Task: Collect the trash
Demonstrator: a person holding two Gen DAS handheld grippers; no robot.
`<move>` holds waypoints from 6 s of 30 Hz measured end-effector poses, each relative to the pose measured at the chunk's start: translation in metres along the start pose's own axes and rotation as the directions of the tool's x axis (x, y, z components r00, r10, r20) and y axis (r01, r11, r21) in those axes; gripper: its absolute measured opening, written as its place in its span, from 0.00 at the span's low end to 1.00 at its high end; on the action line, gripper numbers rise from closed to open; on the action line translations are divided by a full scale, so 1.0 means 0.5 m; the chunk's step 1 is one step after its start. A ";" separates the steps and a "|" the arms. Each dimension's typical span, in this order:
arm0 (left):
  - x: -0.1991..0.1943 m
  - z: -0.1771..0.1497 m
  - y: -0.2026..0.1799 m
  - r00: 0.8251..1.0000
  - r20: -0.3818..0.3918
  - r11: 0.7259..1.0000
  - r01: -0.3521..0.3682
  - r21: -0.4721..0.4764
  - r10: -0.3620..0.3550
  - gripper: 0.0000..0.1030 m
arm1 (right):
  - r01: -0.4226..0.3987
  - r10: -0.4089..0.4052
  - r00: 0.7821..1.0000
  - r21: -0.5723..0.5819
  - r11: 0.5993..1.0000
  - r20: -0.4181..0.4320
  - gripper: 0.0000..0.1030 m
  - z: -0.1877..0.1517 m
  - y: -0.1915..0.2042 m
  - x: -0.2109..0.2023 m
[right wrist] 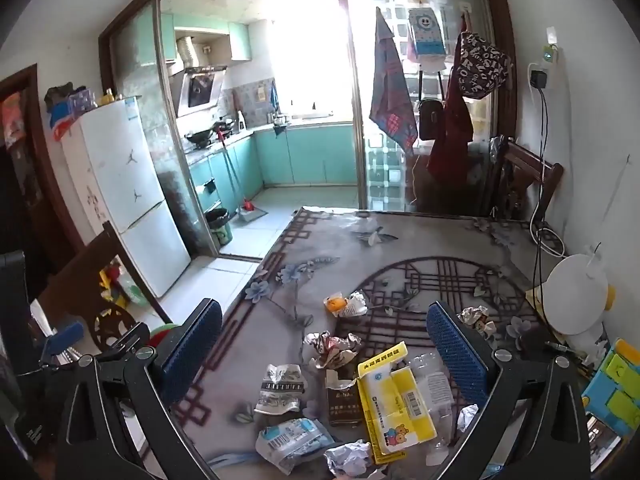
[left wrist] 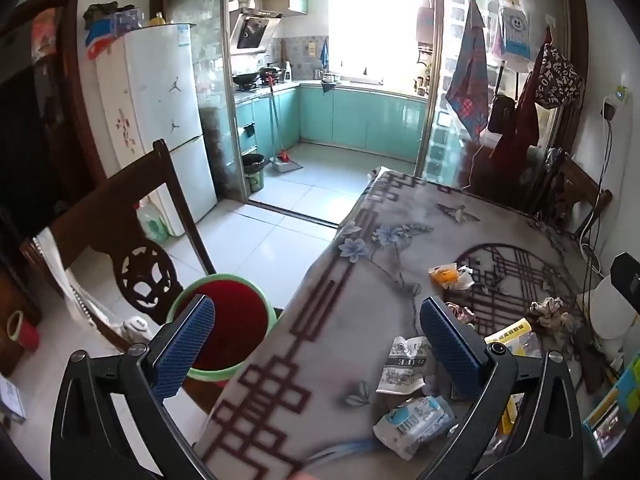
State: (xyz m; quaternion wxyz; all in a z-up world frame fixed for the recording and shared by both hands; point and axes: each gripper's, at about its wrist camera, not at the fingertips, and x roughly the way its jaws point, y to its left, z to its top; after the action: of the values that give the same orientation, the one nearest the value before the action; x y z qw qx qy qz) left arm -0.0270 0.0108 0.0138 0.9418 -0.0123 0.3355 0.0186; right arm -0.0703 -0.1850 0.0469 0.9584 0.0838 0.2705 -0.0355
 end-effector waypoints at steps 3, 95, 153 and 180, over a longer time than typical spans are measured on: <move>-0.003 -0.002 0.001 1.000 -0.004 1.000 0.022 -0.002 -0.022 1.00 | -0.021 0.021 1.000 0.008 1.000 -0.006 1.00 0.002 -0.002 -0.002; 0.194 -0.218 -0.163 0.877 -0.429 0.903 0.346 0.253 -0.216 1.00 | 0.163 -0.161 0.977 0.003 0.987 -0.138 1.00 -0.087 -0.136 0.043; 0.427 -0.093 0.422 0.882 -0.456 0.992 0.126 -0.014 -0.118 0.25 | -0.303 0.307 0.801 0.094 0.948 -0.515 0.34 -0.192 0.427 0.552; 0.462 -0.067 0.449 0.895 -0.433 0.988 0.141 0.056 -0.103 0.56 | -0.232 0.213 0.815 0.034 0.972 -0.539 0.50 -0.226 0.472 0.543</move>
State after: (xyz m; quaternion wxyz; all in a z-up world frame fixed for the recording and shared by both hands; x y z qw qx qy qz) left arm 0.1207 0.2400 -0.1607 0.8438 0.0035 0.5335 -0.0580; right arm 0.1296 0.0612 -0.1570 0.8424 0.1052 0.5178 0.1060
